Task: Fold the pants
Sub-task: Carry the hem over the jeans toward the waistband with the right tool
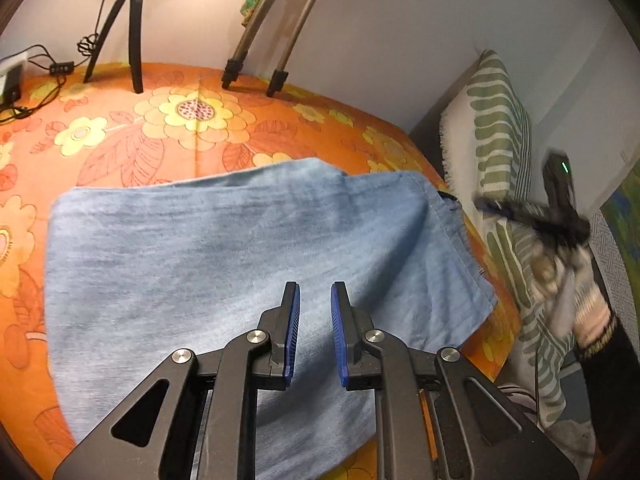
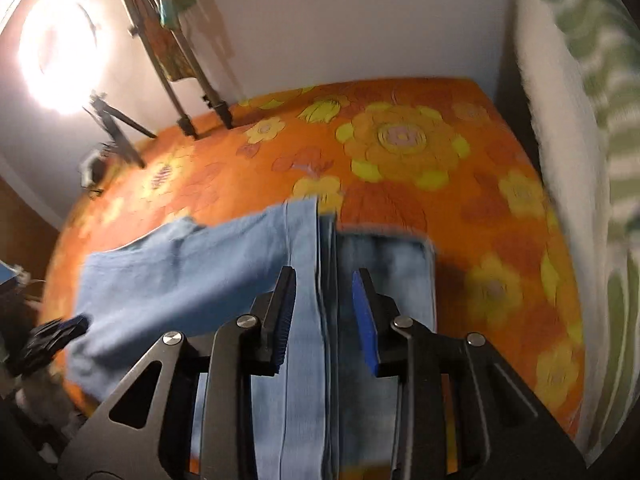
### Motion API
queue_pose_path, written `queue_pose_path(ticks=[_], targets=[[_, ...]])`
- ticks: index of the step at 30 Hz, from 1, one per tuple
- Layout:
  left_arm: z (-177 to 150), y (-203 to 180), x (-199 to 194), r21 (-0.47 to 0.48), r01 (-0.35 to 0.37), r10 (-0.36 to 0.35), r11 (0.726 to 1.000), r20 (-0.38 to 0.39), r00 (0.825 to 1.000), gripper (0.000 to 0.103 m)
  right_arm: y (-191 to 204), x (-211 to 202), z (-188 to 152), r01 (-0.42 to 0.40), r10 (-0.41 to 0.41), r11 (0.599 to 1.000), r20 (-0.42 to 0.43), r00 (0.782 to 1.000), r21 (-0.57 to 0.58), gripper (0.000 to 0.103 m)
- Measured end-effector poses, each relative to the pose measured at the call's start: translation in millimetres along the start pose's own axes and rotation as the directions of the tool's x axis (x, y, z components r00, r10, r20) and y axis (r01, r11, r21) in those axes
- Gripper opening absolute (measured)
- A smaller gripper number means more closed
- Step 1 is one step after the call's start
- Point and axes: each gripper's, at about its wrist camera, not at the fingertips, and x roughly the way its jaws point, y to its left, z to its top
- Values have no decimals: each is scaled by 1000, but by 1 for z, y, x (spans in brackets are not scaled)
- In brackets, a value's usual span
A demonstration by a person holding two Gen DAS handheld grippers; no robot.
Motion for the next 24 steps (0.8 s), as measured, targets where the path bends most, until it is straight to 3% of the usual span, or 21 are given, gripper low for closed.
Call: queue_pose_path(ticks=[6,8,9,14,17,19,24], targets=[[2,7,-8,-37,0,1,999,18,1000,14,-25,-13,-74,-93,104,989,-90,990,118,31],[1,8,-9,-40,-3,4,999,19,1000,14,-32,-10,-94,-120,140,977,-103,985,176,36],[1,8,-9,-42,-3,4,999,18,1000,14,-35,-9,-99,-124,147,973,-107,983,195,40],[-3,10,-10,-44,-17,17,999,11,1000,14,-32,3,-116,-185,222,952,-137,965,243,41],[-3,15,-16,-50,-31,32,998,25,999,14,-18,10,-118,-136,171,972,-179,969,192,43],[-1,20,-22,-61,-43,46,997,43,998,14,-14,12,-117,-113,149,976,-189,971,187,40],[4,37,-38,-95,-66,73,993,79,994,14,3,-1,-110,-30,54,991,-183,982,134,12]])
